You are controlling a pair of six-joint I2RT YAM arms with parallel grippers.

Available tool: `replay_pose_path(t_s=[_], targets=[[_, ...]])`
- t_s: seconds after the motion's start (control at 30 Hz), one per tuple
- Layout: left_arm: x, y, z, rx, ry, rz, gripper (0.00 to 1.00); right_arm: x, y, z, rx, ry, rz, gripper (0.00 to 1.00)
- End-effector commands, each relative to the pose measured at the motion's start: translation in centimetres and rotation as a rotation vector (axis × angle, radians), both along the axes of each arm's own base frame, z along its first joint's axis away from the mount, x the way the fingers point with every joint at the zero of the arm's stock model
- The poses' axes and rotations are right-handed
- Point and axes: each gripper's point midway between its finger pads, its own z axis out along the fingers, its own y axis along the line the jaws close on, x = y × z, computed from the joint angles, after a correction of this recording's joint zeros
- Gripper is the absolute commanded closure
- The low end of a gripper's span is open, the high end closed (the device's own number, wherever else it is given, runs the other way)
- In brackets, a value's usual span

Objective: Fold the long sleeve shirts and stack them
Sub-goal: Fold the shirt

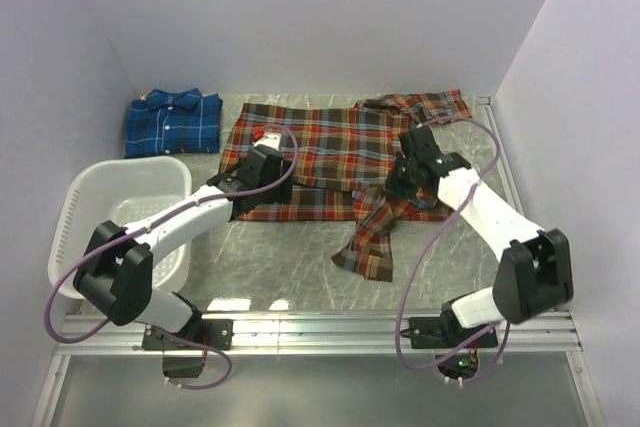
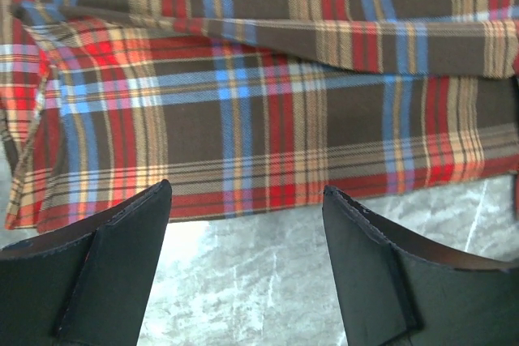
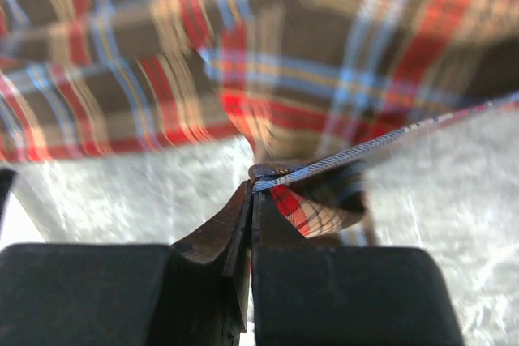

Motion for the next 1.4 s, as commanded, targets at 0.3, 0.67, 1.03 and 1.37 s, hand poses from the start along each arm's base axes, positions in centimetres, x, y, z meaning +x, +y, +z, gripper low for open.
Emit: replay_pose_path(t_s=[0.3,0.67,1.03,1.37], targets=[[2.1,1.1,-0.3,0.001,0.026,0.083,0.2,12.3,-0.5,5.1,0.033,-0.212,-0.105,1.0],[2.2,0.6,-2.3,0.0,0.089,0.073,0.2,18.6,-0.2,7.0,0.2,-0.341,-0.099,1.0],[2.0,0.3,-3.6,0.006,0.136,0.066,0.2,23.9,-0.1,6.8,0.298,-0.41,-0.147,0.98],[1.9,0.3,-4.3,0.01,0.161,0.073,0.2,26.8,-0.9,6.7,0.272,-0.406,-0.158,0.52]])
